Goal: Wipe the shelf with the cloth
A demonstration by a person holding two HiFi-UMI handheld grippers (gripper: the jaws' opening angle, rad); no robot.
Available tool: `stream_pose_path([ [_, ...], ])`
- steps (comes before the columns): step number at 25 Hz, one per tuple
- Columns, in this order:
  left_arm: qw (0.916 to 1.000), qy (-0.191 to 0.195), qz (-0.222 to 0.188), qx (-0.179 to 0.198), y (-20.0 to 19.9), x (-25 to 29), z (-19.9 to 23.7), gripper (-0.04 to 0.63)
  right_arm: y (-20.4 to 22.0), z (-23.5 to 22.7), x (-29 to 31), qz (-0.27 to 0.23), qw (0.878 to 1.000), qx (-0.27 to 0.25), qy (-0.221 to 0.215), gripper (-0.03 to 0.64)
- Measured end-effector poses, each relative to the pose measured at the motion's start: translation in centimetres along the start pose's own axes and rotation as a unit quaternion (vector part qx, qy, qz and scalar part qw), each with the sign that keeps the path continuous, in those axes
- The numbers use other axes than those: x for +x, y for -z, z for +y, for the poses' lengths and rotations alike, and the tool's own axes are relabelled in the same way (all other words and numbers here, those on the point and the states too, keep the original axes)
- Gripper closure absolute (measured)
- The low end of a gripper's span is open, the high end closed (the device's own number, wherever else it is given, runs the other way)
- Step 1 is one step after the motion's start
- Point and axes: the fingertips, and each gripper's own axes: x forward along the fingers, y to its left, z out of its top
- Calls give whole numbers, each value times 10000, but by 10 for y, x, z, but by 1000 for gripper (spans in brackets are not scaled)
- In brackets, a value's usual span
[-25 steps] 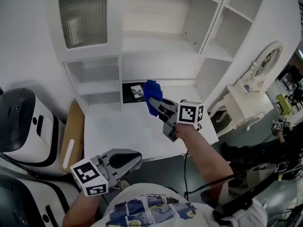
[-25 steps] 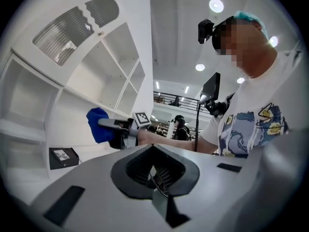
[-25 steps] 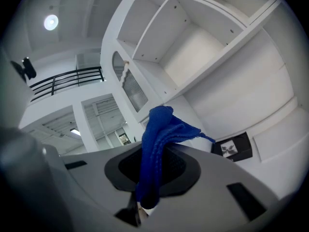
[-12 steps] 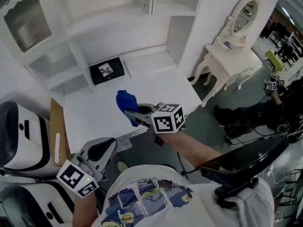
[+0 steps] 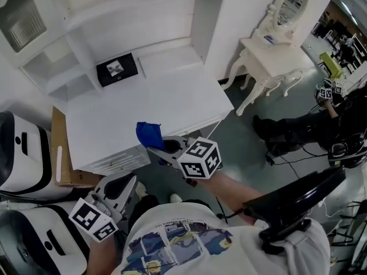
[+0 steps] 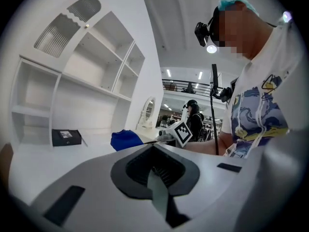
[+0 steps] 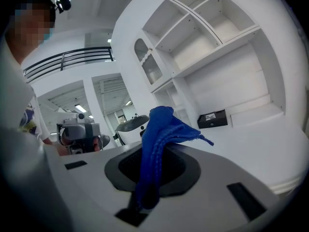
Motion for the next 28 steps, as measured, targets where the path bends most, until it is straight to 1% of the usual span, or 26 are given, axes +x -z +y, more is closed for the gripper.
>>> stream_pose_path([
  [3, 9998, 78, 160, -134, 19, -1, -9, 592, 24, 7, -14, 63, 9998, -139, 161, 548],
  [7, 9992, 249, 233, -203, 30, -11, -16, 593, 46, 19, -27, 108, 9990, -147, 413, 548],
  [12, 9985, 472, 261, -88, 28, -37, -15, 592, 55, 41, -30, 124, 9961, -301, 819, 548],
  [14, 9982, 543, 265, -17, 26, -54, -15, 592, 57, 57, -24, 127, 9950, -396, 910, 548],
  [16, 9986, 479, 223, -41, 28, -74, -9, 592, 60, 74, -8, 197, 9947, -536, 857, 548],
  [19, 9992, 314, 169, -183, 36, -105, 0, 592, 66, 101, 17, 303, 9954, -613, 675, 548],
  [22, 9989, 324, 200, -262, 46, -130, 3, 592, 72, 125, 31, 341, 9948, -683, 668, 548],
  [28, 9992, 305, 198, -172, 54, -170, 15, 592, 77, 158, 60, 375, 9939, -804, 662, 548],
])
